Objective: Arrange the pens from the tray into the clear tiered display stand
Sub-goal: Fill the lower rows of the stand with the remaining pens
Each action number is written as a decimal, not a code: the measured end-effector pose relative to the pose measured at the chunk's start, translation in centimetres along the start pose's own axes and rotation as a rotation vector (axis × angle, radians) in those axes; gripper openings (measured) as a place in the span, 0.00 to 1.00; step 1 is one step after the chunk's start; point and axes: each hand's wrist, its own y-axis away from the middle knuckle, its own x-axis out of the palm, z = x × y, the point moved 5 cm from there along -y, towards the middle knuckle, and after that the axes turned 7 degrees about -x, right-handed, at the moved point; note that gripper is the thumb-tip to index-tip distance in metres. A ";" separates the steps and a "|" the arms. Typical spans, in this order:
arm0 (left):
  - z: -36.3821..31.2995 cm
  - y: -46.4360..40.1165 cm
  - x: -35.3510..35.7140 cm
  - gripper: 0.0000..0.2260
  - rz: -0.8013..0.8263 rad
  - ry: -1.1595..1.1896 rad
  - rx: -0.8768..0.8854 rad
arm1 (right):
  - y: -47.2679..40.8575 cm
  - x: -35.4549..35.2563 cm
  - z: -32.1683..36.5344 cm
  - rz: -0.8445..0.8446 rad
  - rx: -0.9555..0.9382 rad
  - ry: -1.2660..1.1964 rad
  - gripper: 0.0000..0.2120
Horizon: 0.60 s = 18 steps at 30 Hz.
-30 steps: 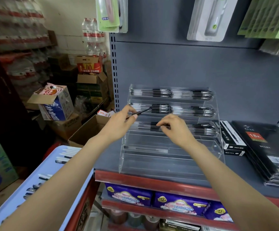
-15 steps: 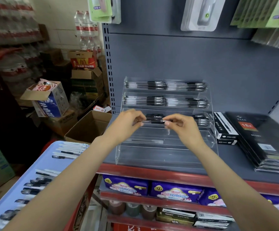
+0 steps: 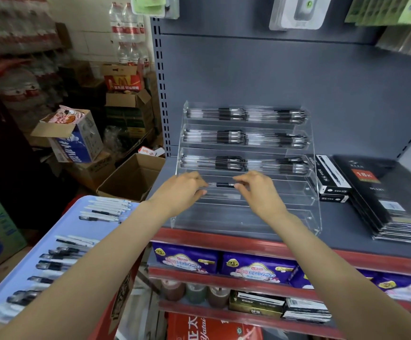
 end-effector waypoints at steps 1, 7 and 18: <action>0.0 0.0 0.1 0.17 0.003 -0.036 -0.006 | 0.3 -0.1 0.0 0.011 -0.004 0.013 0.14; -0.5 -0.1 0.4 0.18 -0.034 -0.165 -0.029 | 1.8 0.2 0.1 0.191 -0.058 0.135 0.19; -0.1 0.2 0.1 0.17 -0.138 -0.030 -0.023 | 1.1 0.7 1.1 0.200 -0.057 0.177 0.20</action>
